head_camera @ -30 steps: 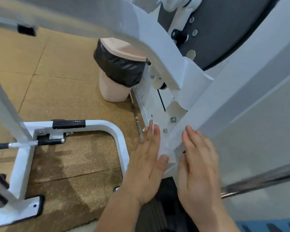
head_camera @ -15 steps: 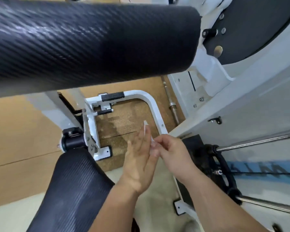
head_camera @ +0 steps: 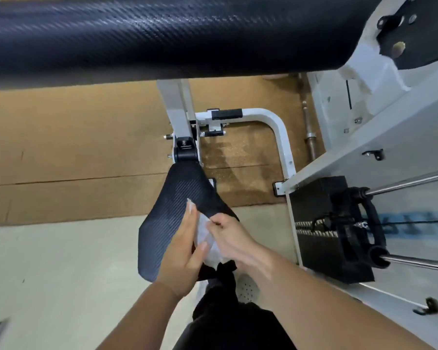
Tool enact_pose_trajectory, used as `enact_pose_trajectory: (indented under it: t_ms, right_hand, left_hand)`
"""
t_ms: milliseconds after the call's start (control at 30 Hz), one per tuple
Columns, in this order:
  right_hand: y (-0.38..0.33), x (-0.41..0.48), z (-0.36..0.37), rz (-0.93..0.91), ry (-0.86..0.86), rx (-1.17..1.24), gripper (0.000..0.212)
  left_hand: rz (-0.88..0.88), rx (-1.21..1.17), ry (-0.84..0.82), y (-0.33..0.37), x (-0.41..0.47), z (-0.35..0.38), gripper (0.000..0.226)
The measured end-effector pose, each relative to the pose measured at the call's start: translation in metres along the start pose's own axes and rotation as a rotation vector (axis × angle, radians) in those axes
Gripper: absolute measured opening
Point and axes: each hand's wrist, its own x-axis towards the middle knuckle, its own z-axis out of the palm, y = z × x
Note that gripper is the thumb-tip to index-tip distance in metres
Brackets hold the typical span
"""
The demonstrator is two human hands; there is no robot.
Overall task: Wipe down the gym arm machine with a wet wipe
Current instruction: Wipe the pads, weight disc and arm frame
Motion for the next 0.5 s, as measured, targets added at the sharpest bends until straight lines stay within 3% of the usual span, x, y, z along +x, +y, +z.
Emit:
enact_pose_trajectory:
  t_ms: [133, 300, 367, 500]
  right_hand:
    - [0.001, -0.029, 0.029, 0.011, -0.153, -0.006, 0.018]
    - [0.009, -0.034, 0.059, 0.012, -0.197, -0.087, 0.027]
    - [0.017, -0.021, 0.067, 0.05, -0.161, -0.083, 0.021]
    - [0.036, 0.022, 0.068, 0.071, 0.057, -0.243, 0.031]
  left_hand:
    - [-0.033, 0.065, 0.032, 0.005, -0.057, -0.018, 0.078]
    - [-0.092, 0.266, 0.01, -0.007, -0.09, -0.047, 0.067]
    - [-0.139, 0.308, -0.012, -0.025, -0.09, -0.059, 0.071]
    - [-0.236, 0.463, -0.111, -0.072, -0.07, -0.085, 0.077]
